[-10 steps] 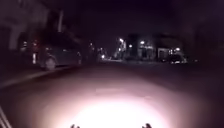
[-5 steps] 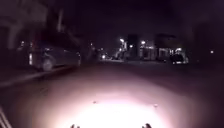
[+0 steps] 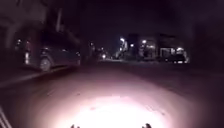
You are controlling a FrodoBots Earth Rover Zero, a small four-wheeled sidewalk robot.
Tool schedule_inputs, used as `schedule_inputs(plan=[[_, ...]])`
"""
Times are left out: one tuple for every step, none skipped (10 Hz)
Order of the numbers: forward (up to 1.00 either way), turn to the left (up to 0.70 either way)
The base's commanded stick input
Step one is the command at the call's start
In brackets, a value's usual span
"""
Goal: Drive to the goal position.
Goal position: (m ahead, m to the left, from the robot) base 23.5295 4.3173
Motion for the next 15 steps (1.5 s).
schedule_inputs(plan=[[0.50, 0.00], [0.50, 0.00], [0.50, 0.00], [0.50, 0.00], [0.50, 0.00], [0.50, 0.00], [0.50, 0.00], [0.50, 0.00], [0.50, 0.00], [0.50, 0.00], [0.50, 0.00], [0.50, 0.00], [0.50, 0.00], [0.50, 0.00], [0.50, 0.00]])
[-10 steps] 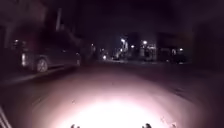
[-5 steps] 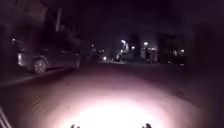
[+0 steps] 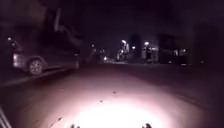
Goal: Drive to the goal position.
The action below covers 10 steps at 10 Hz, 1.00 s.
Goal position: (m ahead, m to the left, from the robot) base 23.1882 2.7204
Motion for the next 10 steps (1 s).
schedule_inputs(plan=[[0.50, 0.00], [0.50, 0.00], [0.50, 0.00], [0.50, 0.00], [0.50, 0.00], [0.50, -0.01], [0.50, -0.07], [0.50, -0.50], [0.50, -0.50], [0.50, -0.50]])
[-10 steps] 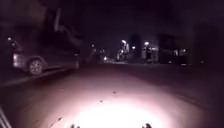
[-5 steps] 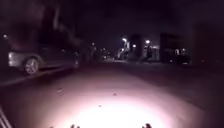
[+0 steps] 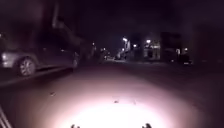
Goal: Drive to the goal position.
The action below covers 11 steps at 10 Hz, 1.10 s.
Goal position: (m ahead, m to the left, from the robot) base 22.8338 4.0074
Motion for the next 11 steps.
schedule_inputs(plan=[[0.50, -0.50], [0.50, -0.07], [0.50, 0.00], [0.50, 0.00], [0.50, 0.00], [0.50, 0.00], [0.50, 0.00], [0.50, 0.00], [0.50, 0.00], [0.50, 0.39], [0.50, 0.48]])
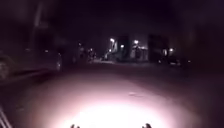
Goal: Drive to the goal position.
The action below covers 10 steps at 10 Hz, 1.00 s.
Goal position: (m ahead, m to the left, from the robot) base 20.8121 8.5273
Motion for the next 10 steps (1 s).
schedule_inputs(plan=[[0.50, 0.50], [0.50, 0.50], [0.50, 0.12], [0.50, 0.00], [0.50, 0.00], [0.50, 0.00], [0.50, 0.00], [0.50, 0.00], [0.50, 0.00], [0.50, 0.00]])
